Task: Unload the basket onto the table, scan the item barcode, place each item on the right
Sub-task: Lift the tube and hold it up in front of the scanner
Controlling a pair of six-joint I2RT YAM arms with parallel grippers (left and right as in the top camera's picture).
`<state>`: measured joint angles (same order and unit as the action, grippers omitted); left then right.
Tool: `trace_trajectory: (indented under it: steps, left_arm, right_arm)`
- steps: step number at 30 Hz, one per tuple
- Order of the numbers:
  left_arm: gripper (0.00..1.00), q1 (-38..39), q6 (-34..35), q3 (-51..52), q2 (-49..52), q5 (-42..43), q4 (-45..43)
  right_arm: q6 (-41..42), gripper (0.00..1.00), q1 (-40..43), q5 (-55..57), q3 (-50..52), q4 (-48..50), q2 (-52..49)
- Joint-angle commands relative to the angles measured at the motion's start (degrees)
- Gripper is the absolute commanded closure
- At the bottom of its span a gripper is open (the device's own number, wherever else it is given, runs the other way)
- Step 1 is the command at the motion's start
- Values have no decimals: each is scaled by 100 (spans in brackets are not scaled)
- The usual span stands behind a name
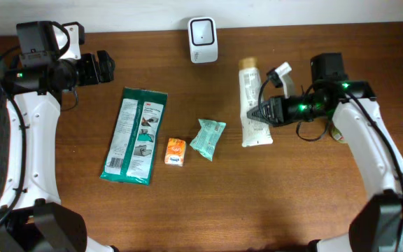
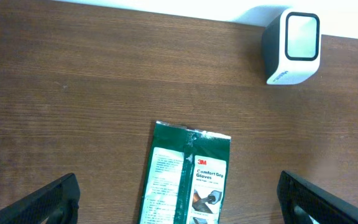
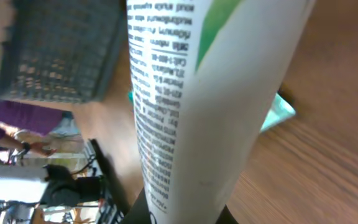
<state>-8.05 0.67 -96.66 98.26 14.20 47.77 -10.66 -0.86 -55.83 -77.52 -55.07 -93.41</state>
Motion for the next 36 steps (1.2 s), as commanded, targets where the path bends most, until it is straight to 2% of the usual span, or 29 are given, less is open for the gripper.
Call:
trace_trajectory:
  steps: [1, 5, 7, 12, 16, 20, 22, 24, 29, 36]
  left_arm:
    - [1, 0, -24, -114, -57, 61, -9]
    - [1, 0, -24, -114, -57, 61, -9]
    - [1, 0, -24, -114, -57, 61, -9]
    - [1, 0, -24, -114, -57, 61, -9]
    - [1, 0, -24, -114, -57, 61, -9]
    - [1, 0, -24, -114, -57, 61, -9]
    - [1, 0, -24, -114, -57, 61, -9]
    - [1, 0, -24, -114, -57, 61, -9]
    - [1, 0, -24, -114, -57, 61, -9]
    - [1, 0, -24, -114, -57, 61, -9]
  right_arm:
    - [-238, 96, -35, -826, -234, -7, 444]
    - [-63, 96, -37, -887, -232, -4, 597]
    - [282, 96, -37, -796, -232, 101, 586]
    - [1279, 96, -378, 186, -354, 588, 557]
    - [1303, 96, -852, 1130, -1574, 118, 9]
    - [979, 96, -1204, 1812, -3453, -708, -1097]
    - [828, 96, -1432, 2586, -4743, -1097, -1958]
    - [767, 96, -1565, 3268, -5215, -1036, -2380]
    - [562, 96, -1832, 5226, -5342, -160, -2973]
    - [-662, 96, -2159, 7257, -5337, 1320, -3746]
